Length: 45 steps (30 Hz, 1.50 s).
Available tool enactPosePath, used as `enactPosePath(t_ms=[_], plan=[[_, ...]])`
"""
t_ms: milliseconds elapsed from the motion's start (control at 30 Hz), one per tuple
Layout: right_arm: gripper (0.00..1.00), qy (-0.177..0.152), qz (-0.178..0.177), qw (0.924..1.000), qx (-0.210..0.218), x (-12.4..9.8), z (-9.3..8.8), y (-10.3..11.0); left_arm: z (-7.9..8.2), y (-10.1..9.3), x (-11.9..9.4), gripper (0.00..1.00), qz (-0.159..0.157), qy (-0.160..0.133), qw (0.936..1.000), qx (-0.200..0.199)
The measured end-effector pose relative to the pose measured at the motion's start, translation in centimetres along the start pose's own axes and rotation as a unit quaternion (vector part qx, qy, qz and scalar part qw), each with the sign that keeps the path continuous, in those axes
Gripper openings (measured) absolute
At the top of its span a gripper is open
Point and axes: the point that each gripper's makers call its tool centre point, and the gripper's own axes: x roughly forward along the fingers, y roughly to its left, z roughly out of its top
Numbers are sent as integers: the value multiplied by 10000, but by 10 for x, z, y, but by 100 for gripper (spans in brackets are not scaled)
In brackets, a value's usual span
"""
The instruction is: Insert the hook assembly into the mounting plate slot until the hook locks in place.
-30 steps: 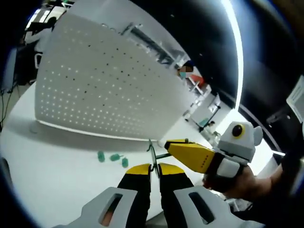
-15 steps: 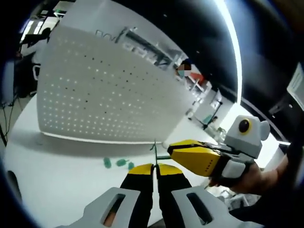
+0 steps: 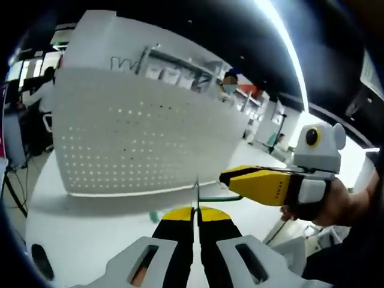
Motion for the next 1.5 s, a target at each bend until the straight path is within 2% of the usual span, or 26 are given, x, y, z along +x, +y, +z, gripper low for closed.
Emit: enactPosePath(t_ms=[67, 233, 433, 567, 933, 1167, 1300, 1500], plan=[[10, -26, -17, 10000, -1, -1, 1, 2, 4, -1, 0, 1, 9, -86, 9999, 140], [10, 0, 62, 9999, -139, 2, -1, 8, 13, 0, -2, 1, 258, -112, 9959, 856], [8, -72, 119, 9999, 37, 5, 1, 10, 25, -7, -6, 1, 255, -376, 9906, 1294], [6, -134, 108, 9998, 138, 4, 3, 9, 24, -7, -6, 1, 348, -324, 9856, 1620], [3, -203, 252, 9989, 325, 10, 5, 18, 32, -10, -11, 1, 317, -537, 9843, 1654], [1, -151, 179, 9992, 322, 14, 1, 17, 28, -5, -12, 2, 382, -471, 9856, 1579], [1, -105, 173, 9992, 339, 16, 0, 18, 26, -3, -14, 2, 327, -561, 9888, 1347], [1, -39, 157, 9990, 422, 17, -4, 17, 23, -1, -14, 3, 345, -602, 9891, 1299]])
